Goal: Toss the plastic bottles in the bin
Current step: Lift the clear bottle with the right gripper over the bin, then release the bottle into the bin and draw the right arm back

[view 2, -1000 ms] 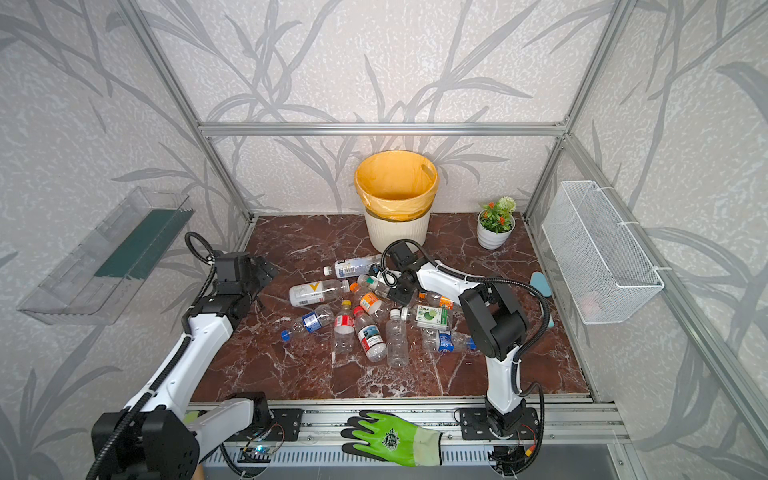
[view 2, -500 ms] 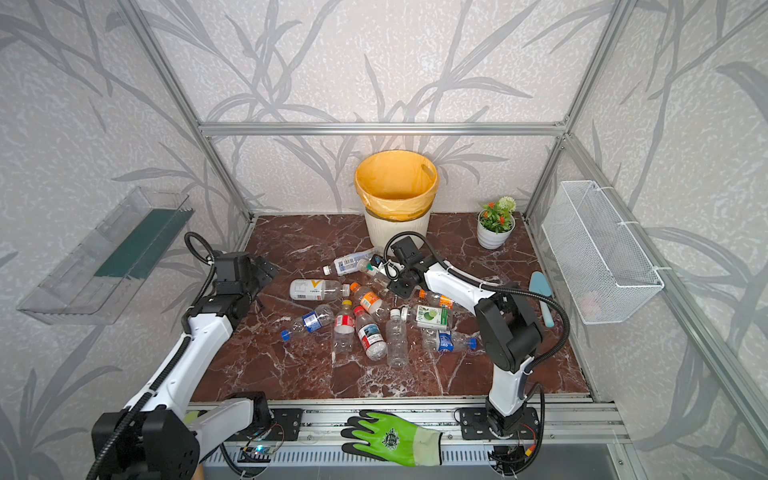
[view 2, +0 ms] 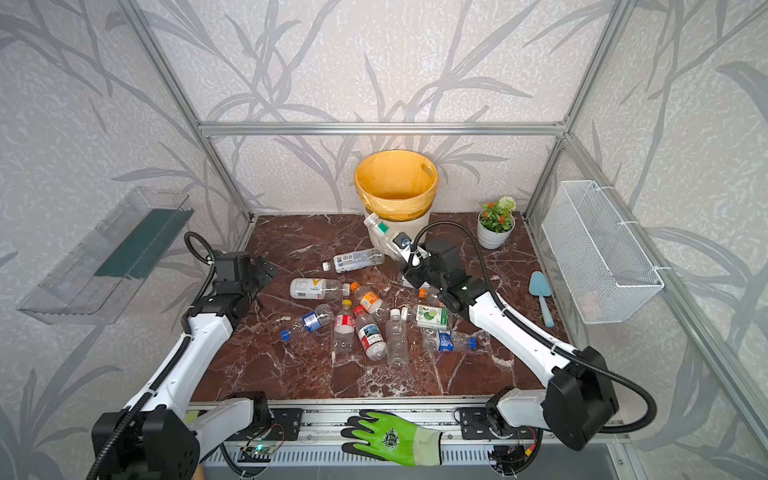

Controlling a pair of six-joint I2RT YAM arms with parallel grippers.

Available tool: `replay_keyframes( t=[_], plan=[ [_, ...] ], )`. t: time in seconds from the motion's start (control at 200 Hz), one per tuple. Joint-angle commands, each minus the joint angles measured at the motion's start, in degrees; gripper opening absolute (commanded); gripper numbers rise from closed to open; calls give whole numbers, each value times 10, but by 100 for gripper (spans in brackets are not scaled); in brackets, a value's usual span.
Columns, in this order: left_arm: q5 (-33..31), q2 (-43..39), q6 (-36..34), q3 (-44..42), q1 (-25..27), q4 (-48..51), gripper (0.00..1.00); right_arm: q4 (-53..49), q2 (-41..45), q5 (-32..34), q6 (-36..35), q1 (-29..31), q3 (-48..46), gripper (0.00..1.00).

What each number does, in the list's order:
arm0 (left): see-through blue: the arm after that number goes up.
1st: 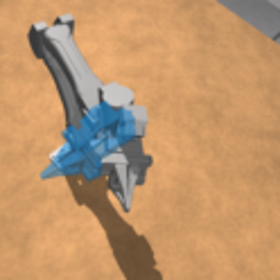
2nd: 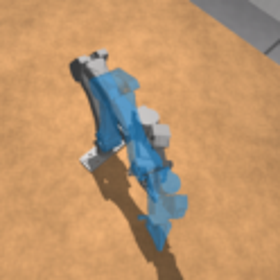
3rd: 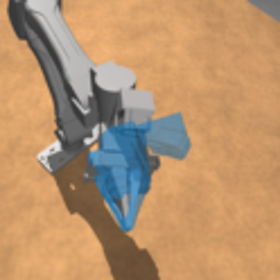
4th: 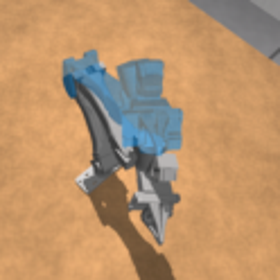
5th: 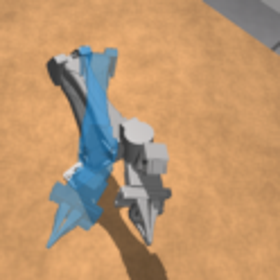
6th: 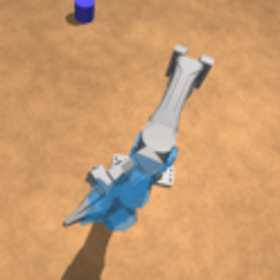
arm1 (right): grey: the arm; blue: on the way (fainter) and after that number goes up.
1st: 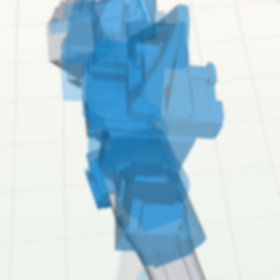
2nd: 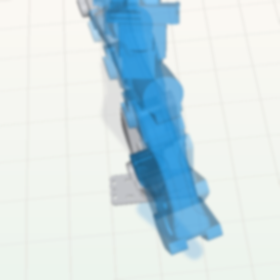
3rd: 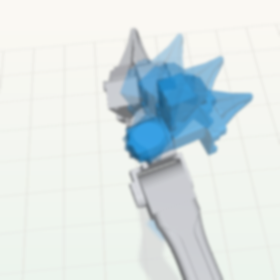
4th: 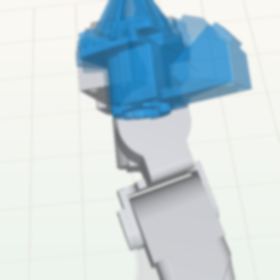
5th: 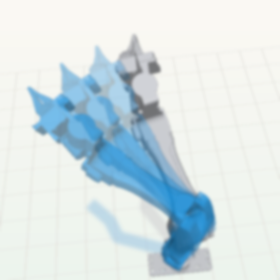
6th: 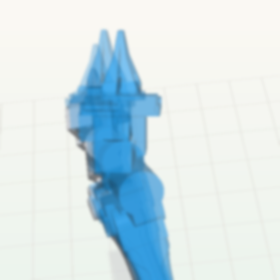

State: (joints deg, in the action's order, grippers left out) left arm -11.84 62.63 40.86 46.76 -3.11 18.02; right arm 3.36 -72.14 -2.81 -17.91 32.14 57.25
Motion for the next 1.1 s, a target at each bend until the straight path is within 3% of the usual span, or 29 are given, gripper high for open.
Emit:
replay_keyframes(
  t=[0.0, 0.11, 0.285, 0.43, 0.555, 0.65, 0.73, 0.81, 0.95, 1.095],
  plan=[
    [-1, -6, -9, 5, -3, 22, 99, 134, 64, 55, 37, -6, -13, 51],
    [4, 0, -17, 12, -2, 29, 99, 215, 103, 104, 51, -14, -23, 50],
    [19, 3, -33, 15, -1, 28, 99, 251, 84, 83, 73, -35, 28, 50],
    [35, 7, -43, 18, 2, 22, 99, 233, -34, 32, 103, -53, 131, 51],
    [32, 10, -50, 24, 9, 29, 99, 150, -186, -29, 153, -71, 276, 54],
    [25, 10, -58, 32, 12, 45, 99, 47, -296, -31, 137, -73, 405, 66],
    [18, 4, -67, 39, 14, 59, 99, 9, -338, -7, 129, -82, 463, 81],
    [7, -7, -76, 40, 16, 66, 99, 20, -333, 0, 137, -100, 469, 91],
    [2, -22, -89, 43, 16, 72, 99, 10, -269, 10, 117, -114, 458, 93],
    [-2, -38, -93, 41, 19, 72, 99, 64, -155, 30, 106, -116, 350, 94]
  ],
)
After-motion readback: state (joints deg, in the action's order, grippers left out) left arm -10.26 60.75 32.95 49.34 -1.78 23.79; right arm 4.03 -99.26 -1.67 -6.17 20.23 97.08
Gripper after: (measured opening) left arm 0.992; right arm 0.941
